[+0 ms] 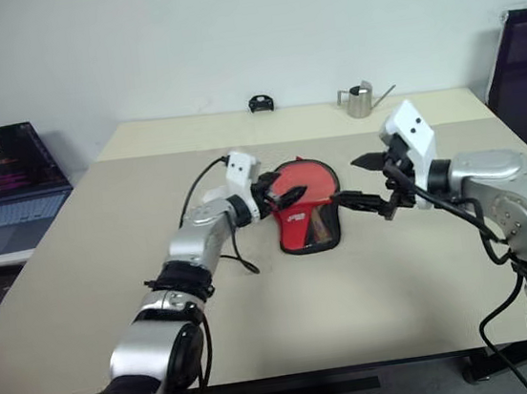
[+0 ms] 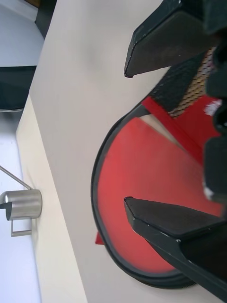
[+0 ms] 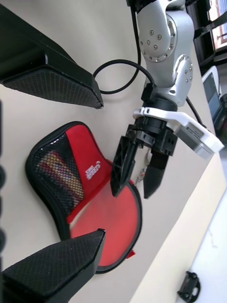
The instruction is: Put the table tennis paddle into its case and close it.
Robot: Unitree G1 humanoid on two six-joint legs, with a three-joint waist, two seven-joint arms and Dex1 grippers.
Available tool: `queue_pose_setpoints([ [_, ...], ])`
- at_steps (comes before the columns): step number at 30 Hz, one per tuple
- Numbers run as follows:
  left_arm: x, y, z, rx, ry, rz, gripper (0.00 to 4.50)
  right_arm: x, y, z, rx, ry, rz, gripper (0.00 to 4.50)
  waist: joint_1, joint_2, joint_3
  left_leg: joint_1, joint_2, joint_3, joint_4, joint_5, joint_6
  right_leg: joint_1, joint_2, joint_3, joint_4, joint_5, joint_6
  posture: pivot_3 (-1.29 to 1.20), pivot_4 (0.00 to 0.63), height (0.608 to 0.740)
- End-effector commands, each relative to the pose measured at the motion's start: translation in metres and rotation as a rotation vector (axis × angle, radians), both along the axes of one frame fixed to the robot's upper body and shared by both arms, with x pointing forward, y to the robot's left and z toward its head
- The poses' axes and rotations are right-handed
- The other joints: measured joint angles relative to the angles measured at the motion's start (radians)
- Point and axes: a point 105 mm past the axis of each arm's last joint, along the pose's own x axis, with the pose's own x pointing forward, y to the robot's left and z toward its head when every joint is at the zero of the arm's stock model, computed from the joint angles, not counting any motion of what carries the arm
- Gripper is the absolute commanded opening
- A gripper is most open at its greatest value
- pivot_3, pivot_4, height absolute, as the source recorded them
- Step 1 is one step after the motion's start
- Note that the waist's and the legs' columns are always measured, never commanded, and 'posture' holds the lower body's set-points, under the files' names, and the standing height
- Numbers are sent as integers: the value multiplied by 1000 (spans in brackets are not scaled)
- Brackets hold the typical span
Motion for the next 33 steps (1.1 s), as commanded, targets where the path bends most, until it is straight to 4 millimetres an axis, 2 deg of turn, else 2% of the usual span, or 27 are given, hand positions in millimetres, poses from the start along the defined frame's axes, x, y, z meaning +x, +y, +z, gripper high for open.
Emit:
queue_pose_setpoints([
  [1, 2, -6, 12, -4, -51, -7, 4433, 0, -11, 14, 11, -63, -56, 4465, 0, 0, 0, 0, 0, 0, 0, 0, 0, 0, 0, 0, 0, 0, 0, 0, 150, 740],
  [7, -17, 7, 36, -116, -119, -188, 4433, 15, -21, 3, 73, -11, -177, 4465, -1, 0, 0, 0, 0, 0, 0, 0, 0, 0, 0, 0, 0, 0, 0, 0, 150, 740],
  [12, -31, 51, 43, -155, -105, -218, 4433, 37, -27, -9, 113, 32, -284, 4465, -9, 0, 0, 3, 1, 3, -1, 0, -1, 0, 1, 3, 1, 0, 0, 0, 150, 740],
  [15, -41, 81, 44, -132, -99, -203, 4433, 53, -28, -21, 136, 120, -361, 4465, -8, 0, 0, 3, 2, 3, -1, 0, -1, 0, 1, 3, 2, 0, 0, 0, 150, 740],
  [20, -68, 119, 48, -95, -89, -224, 4433, 75, -15, -38, 153, 180, -393, 4465, -6, 0, 0, 2, 2, 2, -1, 0, -1, 0, 1, 2, 1, 0, 0, 0, 150, 740],
  [26, -96, 140, 53, -58, -71, -248, 4433, 97, 3, -63, 98, 165, -406, 4465, -4, 0, 0, 1, 2, 1, 0, 0, -1, 0, 1, 2, 1, 0, 0, 0, 150, 740],
  [33, -103, 163, 59, -56, -77, -183, 4433, 120, 24, -85, 77, 154, -431, 4465, -6, 0, 0, 2, 2, 2, 0, 0, 0, 0, 1, 2, 1, 0, 0, 0, 150, 740],
])
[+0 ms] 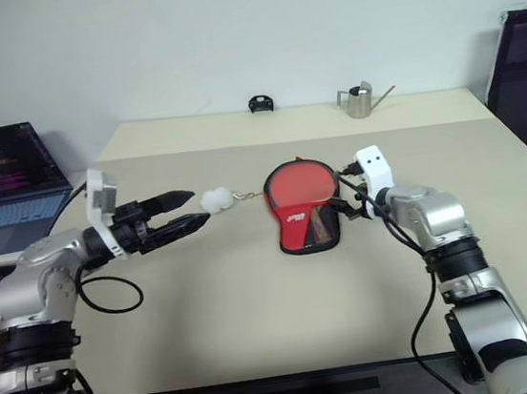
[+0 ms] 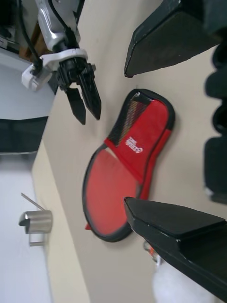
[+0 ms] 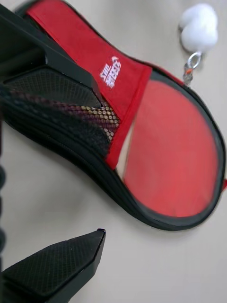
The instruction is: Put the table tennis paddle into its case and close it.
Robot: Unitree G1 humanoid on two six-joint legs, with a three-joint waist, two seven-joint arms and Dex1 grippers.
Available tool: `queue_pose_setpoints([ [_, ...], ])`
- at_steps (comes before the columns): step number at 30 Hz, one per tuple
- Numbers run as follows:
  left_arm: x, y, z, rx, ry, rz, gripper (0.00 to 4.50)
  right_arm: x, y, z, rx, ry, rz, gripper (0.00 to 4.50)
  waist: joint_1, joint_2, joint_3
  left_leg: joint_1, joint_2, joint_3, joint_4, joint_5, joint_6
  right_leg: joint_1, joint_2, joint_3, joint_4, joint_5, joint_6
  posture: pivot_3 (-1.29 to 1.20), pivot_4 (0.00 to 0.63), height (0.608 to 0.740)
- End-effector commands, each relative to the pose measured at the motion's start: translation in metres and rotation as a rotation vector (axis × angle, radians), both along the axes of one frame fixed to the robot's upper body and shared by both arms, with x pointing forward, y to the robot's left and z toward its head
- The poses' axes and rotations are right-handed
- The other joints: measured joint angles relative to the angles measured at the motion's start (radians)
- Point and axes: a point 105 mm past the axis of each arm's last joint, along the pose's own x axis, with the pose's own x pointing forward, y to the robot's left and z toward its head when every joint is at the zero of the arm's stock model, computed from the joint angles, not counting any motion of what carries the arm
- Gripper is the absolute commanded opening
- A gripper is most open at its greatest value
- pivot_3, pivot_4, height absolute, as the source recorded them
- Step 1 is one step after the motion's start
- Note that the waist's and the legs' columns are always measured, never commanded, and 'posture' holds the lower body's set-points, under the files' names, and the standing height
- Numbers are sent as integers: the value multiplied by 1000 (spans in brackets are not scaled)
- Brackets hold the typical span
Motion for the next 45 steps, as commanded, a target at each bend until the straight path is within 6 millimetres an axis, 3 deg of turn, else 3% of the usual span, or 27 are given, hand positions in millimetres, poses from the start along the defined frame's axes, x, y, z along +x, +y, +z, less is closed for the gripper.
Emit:
queue_pose_setpoints([
  [1, -6, 8, 23, -13, -80, 20, 4433, 13, 6, 11, -15, -77, -22, 4465, 0, 0, 0, 0, 0, 0, 0, 0, 0, 0, 0, 0, 0, 0, 0, 0, 150, 740],
  [13, -16, 0, 26, 2, -88, -41, 4433, 28, 10, -24, -122, -31, -47, 4465, -1, 0, 0, 0, 0, 0, 0, 0, 0, 0, 0, 0, 0, 0, 0, 0, 150, 740],
  [27, -18, -8, 35, 13, -112, -87, 4433, 19, 48, -51, -154, 73, 81, 4465, -29, 0, 0, 4, 1, 3, -1, 0, 0, 1, 0, 2, 1, 0, 0, 0, 150, 740],
  [30, -18, -8, 34, 15, -112, -83, 4433, 19, 50, -53, -163, 76, 81, 3873, -31, 0, 0, 5, 1, 3, -2, 0, 0, 1, 0, 3, 2, 0, 0, 0, 150, 740],
  [38, -17, -7, 33, 13, -112, -73, 4433, 18, 62, -54, -159, 82, 91, 1326, -31, -1, 0, 13, 1, 5, -2, 0, 0, 5, 0, 5, 6, 0, 0, 0, 150, 740],
  [43, -17, -5, 32, 18, -109, -66, 4433, 18, 65, -54, -134, 93, 73, 14, -31, -1, 0, 14, 1, 6, -1, 0, -1, 5, 0, 6, 8, 0, 0, 0, 150, 740],
  [45, -17, -3, 28, 35, -100, -61, 4433, 18, 65, -54, -110, 106, 63, 14, -31, -1, 0, 14, 1, 6, -1, 0, -1, 5, 0, 6, 8, 0, 0, 0, 150, 740],
])
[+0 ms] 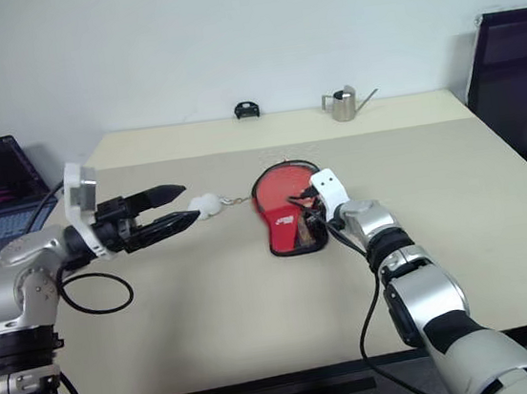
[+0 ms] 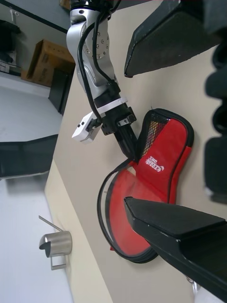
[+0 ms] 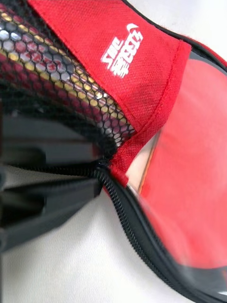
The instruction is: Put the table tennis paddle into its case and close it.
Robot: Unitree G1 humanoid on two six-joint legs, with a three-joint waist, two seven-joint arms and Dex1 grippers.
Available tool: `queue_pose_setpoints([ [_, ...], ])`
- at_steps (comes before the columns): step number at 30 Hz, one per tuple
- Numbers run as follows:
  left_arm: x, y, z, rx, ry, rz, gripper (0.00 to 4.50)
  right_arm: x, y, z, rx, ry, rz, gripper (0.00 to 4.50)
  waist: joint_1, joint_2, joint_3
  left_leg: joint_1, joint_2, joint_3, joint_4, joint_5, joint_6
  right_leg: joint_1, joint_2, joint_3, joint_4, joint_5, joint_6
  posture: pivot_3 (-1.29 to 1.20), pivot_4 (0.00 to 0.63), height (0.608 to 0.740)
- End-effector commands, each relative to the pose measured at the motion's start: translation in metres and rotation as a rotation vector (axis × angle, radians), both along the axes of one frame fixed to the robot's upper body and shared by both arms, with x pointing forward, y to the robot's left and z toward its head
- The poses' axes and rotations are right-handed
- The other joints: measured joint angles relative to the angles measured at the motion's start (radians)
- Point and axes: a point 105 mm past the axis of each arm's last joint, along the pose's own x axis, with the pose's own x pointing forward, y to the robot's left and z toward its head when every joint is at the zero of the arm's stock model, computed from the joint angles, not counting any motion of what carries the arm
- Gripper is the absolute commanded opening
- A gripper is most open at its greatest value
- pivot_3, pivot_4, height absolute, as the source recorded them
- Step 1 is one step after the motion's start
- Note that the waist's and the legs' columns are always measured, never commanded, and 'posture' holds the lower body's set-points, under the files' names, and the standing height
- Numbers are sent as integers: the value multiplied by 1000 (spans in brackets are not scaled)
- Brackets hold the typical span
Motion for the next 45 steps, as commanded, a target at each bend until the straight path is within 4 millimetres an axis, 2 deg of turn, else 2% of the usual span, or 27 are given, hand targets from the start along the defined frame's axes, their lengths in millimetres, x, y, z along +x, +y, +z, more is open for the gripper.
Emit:
queue_pose_setpoints([
  [1, -5, 3, 8, 42, -45, 2, 4433, -4, 5, -11, 17, 59, -13, 14, 0, 0, 0, 0, 0, 0, 0, 0, 0, 0, 0, 0, 0, 0, 0, 0, 150, 740],
  [10, -8, 13, -1, 75, -6, 16, 4433, -5, 1, -10, 104, 129, -69, 14, -1, 0, 0, 0, 0, 0, 0, 0, 0, 0, 0, 0, 0, 0, 0, 0, 150, 740],
  [16, -10, 19, -2, 79, 0, 30, 4433, -5, -4, 5, 155, 144, -78, 14, -1, 0, 0, -1, 0, 0, -1, 0, 0, -1, 0, 0, -1, 0, 0, 0, 150, 740],
  [24, -14, 19, -6, 90, 20, 17, 4433, -15, -17, 23, 185, 149, -90, 14, 8, 0, 0, -6, 0, -2, -3, 0, 0, -2, 0, -3, -8, 0, 0, 0, 150, 740],
  [33, -18, 11, -12, 89, 36, -22, 4433, -29, -30, 39, 208, 149, -108, 14, 14, 0, 0, -15, 0, -5, -3, 0, 0, -7, 0, -5, -10, 0, 0, 0, 150, 740],
  [39, -25, 1, -17, 102, 52, -66, 4433, -45, -39, 35, 199, 178, -115, 14, 16, 0, 0, -15, -1, -5, -3, 0, 0, -7, 0, -5, -10, 0, 0, 0, 150, 740],
  [45, -33, -13, -23, 133, 75, -129, 4433, -63, -46, 22, 211, 242, -146, 14, 18, 0, 0, -15, -1, -5, -3, 0, 0, -7, 0, -6, -10, 0, 0, 0, 150, 740],
])
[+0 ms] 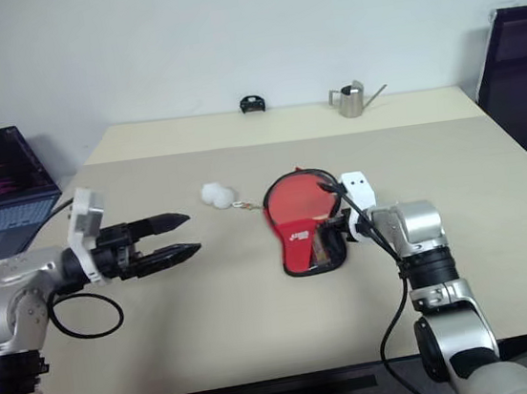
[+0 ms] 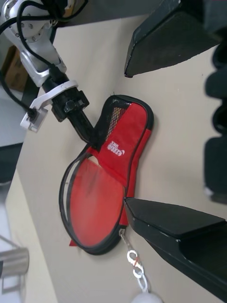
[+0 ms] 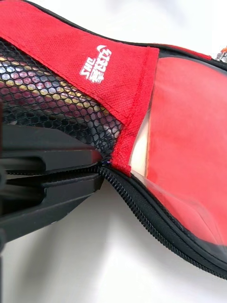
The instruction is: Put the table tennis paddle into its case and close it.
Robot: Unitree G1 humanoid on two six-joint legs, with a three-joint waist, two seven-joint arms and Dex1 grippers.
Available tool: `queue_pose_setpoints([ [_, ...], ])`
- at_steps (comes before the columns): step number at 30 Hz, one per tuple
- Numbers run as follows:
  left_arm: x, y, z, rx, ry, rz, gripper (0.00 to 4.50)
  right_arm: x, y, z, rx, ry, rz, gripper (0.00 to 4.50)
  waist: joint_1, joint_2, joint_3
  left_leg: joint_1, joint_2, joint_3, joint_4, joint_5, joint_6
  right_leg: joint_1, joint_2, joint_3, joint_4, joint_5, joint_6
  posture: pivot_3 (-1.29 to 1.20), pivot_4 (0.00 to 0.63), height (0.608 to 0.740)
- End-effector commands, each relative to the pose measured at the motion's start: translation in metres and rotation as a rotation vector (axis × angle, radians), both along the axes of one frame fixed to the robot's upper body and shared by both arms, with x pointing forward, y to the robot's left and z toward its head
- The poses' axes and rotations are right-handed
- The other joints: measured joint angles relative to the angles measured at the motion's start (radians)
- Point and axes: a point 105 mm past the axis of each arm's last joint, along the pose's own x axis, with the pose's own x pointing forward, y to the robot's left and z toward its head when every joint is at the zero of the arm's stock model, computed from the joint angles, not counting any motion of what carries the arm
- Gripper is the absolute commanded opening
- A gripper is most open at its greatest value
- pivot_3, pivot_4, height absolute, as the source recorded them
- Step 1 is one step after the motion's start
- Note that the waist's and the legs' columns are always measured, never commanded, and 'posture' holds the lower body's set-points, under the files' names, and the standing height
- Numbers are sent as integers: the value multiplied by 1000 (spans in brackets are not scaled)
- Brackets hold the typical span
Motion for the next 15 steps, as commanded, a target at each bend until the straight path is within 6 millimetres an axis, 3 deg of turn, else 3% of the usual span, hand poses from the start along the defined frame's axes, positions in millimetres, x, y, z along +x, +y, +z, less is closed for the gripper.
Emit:
queue_pose_setpoints([
  [1, -9, -11, 7, 19, -27, -66, 4433, -10, -2, 3, 27, 8, -11, 14, 1, 0, 0, 0, 0, 0, 0, 0, 0, 0, 0, 0, 0, 0, 0, 0, 150, 740],
  [15, -29, -27, -3, 109, 11, -222, 4433, -66, -9, -19, 57, 138, -63, 14, 14, 0, 0, 0, 0, 0, 0, 0, 0, 0, 0, 0, -1, 0, 0, 0, 150, 740],
])
